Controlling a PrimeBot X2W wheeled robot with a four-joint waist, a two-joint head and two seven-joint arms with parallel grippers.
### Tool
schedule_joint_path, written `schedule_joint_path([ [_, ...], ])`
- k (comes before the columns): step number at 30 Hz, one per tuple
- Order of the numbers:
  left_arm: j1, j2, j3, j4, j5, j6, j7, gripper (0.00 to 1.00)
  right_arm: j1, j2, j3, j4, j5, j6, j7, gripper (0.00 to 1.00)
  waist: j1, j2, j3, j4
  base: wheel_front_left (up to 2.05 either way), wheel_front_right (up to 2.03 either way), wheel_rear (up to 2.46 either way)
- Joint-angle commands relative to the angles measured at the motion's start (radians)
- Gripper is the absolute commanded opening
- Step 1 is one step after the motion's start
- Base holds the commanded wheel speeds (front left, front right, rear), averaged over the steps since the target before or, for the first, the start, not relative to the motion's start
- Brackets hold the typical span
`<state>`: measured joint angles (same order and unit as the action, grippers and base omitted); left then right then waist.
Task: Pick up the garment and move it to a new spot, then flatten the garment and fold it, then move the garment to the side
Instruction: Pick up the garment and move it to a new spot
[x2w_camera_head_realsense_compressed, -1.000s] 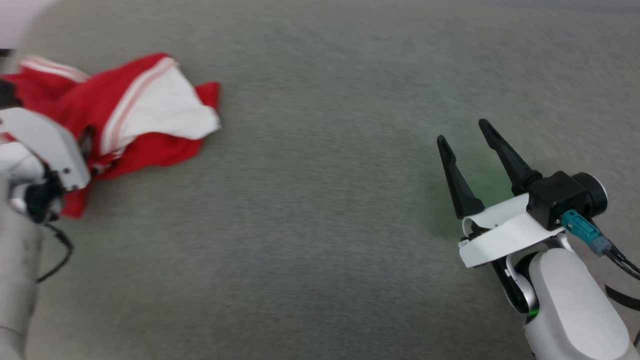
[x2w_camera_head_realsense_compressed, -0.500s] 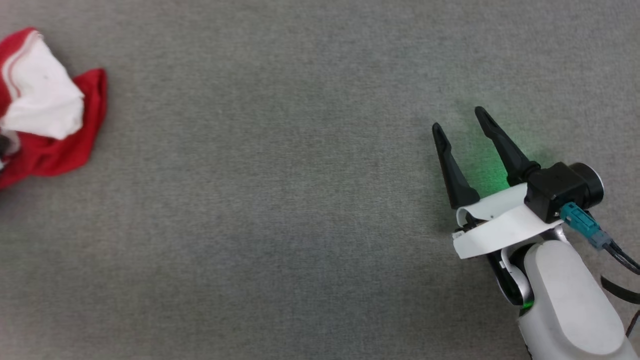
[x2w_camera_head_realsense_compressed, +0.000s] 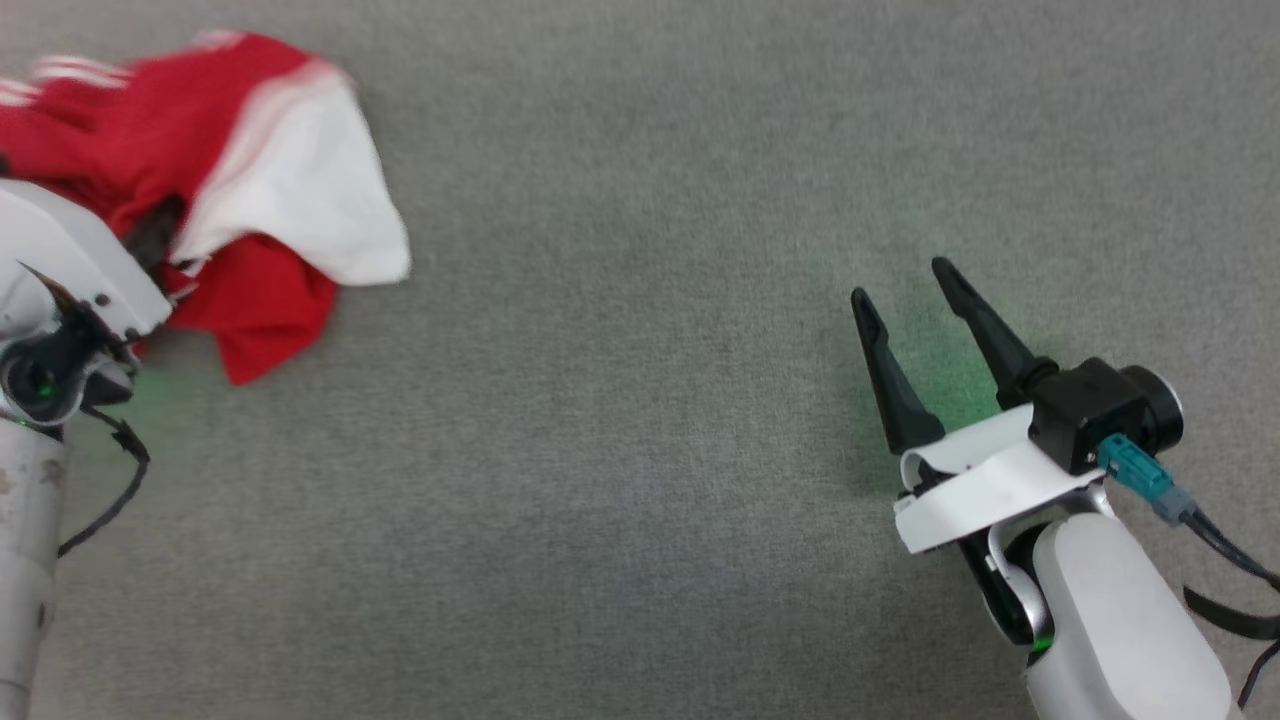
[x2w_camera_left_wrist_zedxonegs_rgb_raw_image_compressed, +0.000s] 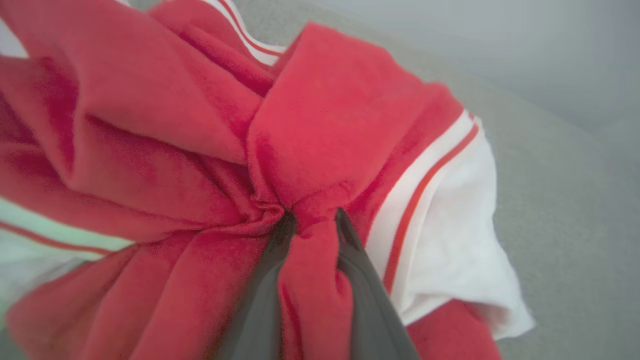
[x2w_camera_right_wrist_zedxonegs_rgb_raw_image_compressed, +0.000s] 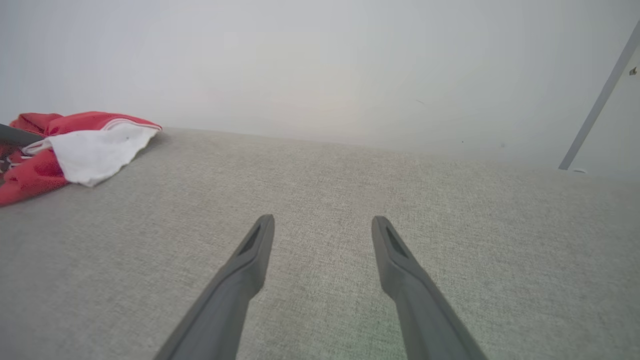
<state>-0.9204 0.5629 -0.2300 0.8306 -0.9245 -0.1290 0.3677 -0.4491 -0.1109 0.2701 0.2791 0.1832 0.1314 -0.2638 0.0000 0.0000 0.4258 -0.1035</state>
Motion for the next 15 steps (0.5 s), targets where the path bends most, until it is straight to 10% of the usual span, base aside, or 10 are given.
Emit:
schedule_joint_path([
  [1, 0.016, 0.020, -0.006, -0.028, -0.018, -0.002, -0.004, 0.00, 0.017, 0.004, 0.002, 0.001, 0.007, -0.001, -0.001, 1.00, 0.0000, 0.0000, -0.079, 0.030, 0.00, 0.00, 0.00],
  [15, 0.100, -0.091, -0.198, -0.470, -0.120, 0.006, 0.149, 0.00, 0.097, 0.027, -0.077, -0.024, 0.036, -0.001, -0.001, 1.00, 0.0000, 0.0000, -0.134, -0.032, 0.00, 0.00, 0.00],
])
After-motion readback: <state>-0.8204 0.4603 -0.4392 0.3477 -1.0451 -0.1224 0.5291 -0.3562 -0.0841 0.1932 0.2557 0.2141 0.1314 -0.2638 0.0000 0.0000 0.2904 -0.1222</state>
